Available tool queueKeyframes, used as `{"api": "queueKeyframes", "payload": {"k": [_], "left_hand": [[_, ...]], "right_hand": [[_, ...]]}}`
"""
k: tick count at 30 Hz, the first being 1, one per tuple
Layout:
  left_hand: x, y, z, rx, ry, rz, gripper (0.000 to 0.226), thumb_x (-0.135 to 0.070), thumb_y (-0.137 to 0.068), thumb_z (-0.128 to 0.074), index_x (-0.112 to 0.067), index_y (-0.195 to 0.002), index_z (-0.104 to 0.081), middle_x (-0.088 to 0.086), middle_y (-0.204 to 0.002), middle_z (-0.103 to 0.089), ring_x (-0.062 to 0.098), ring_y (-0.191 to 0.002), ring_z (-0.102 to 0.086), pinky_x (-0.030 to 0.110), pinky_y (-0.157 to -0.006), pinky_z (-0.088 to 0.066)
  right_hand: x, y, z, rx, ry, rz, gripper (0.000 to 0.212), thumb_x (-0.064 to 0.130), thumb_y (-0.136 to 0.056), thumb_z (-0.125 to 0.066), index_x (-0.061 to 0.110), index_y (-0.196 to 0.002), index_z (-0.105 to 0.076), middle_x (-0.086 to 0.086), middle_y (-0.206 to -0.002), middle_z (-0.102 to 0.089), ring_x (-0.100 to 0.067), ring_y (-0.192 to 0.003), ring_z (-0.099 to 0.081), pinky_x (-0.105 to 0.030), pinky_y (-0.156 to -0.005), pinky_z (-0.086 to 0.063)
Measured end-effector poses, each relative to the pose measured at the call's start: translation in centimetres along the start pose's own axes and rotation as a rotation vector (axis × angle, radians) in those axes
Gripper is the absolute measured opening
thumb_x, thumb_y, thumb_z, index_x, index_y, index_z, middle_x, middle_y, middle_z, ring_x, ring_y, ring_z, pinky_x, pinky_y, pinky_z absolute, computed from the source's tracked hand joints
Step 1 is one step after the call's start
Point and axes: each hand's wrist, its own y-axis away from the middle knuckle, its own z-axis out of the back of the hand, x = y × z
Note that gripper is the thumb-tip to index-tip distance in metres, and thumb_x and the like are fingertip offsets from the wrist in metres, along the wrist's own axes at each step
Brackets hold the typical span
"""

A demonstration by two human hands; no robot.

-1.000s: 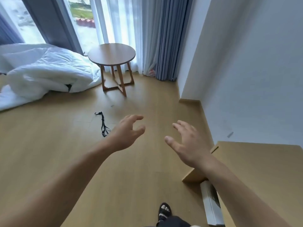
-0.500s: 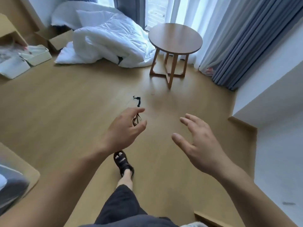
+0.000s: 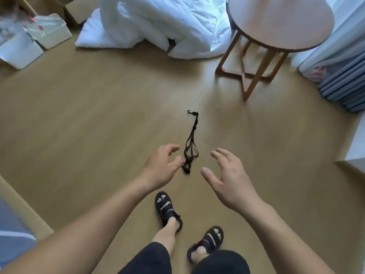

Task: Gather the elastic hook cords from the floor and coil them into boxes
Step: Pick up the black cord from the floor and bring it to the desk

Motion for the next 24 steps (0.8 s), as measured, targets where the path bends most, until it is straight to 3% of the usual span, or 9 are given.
{"api": "queueKeyframes", "payload": {"k": [3, 11, 16, 22, 24], "left_hand": [[4.4, -6.9, -2.9, 0.009, 0.024, 0.134, 0.038, -0.021, -0.096, -0.057, -0.011, -0.132, -0.056, 0.005, -0.136, -0.057, 0.018, -0.123, -0.052, 0.027, -0.101, -0.039], [19.9, -24.7, -16.6, 0.055, 0.088, 0.417, 0.041, -0.022, -0.094, -0.058, -0.010, -0.134, -0.055, 0.008, -0.135, -0.058, 0.023, -0.123, -0.054, 0.033, -0.106, -0.041], [29.4, -32.1, -24.8, 0.061, 0.171, 0.524, 0.049, -0.024, -0.095, -0.057, -0.015, -0.141, -0.045, 0.007, -0.137, -0.054, 0.023, -0.123, -0.052, 0.037, -0.108, -0.040], [37.5, -37.1, -29.6, 0.055, 0.181, 0.570, 0.049, -0.023, -0.093, -0.057, -0.017, -0.141, -0.046, 0.003, -0.134, -0.055, 0.020, -0.120, -0.054, 0.034, -0.105, -0.041], [39.0, -37.5, -30.1, 0.062, 0.176, 0.582, 0.048, -0.022, -0.093, -0.057, -0.017, -0.139, -0.048, 0.002, -0.133, -0.056, 0.019, -0.118, -0.055, 0.032, -0.104, -0.042]], "right_hand": [[-3.4, -7.6, -5.3, 0.075, -0.027, -0.029, 0.060, 0.047, -0.095, -0.051, 0.019, -0.147, -0.039, 0.004, -0.153, -0.033, -0.012, -0.143, -0.022, -0.028, -0.114, -0.021], [-18.1, -26.2, -25.1, 0.271, -0.024, -0.253, 0.060, 0.044, -0.094, -0.052, 0.019, -0.146, -0.037, -0.002, -0.150, -0.037, -0.024, -0.138, -0.033, -0.037, -0.108, -0.033], [-26.6, -34.5, -37.8, 0.359, -0.033, -0.410, 0.074, 0.045, -0.090, -0.057, 0.020, -0.152, -0.025, -0.005, -0.153, -0.033, -0.028, -0.137, -0.037, -0.040, -0.108, -0.036], [-31.5, -41.1, -49.4, 0.306, -0.008, -0.600, 0.096, 0.067, -0.082, -0.059, 0.023, -0.153, -0.013, -0.012, -0.147, -0.031, -0.035, -0.129, -0.042, -0.043, -0.098, -0.042], [-31.8, -41.9, -52.1, 0.265, 0.068, -0.591, 0.097, 0.062, -0.082, -0.063, 0.018, -0.152, -0.011, -0.014, -0.140, -0.034, -0.034, -0.125, -0.042, -0.041, -0.095, -0.043]]}}
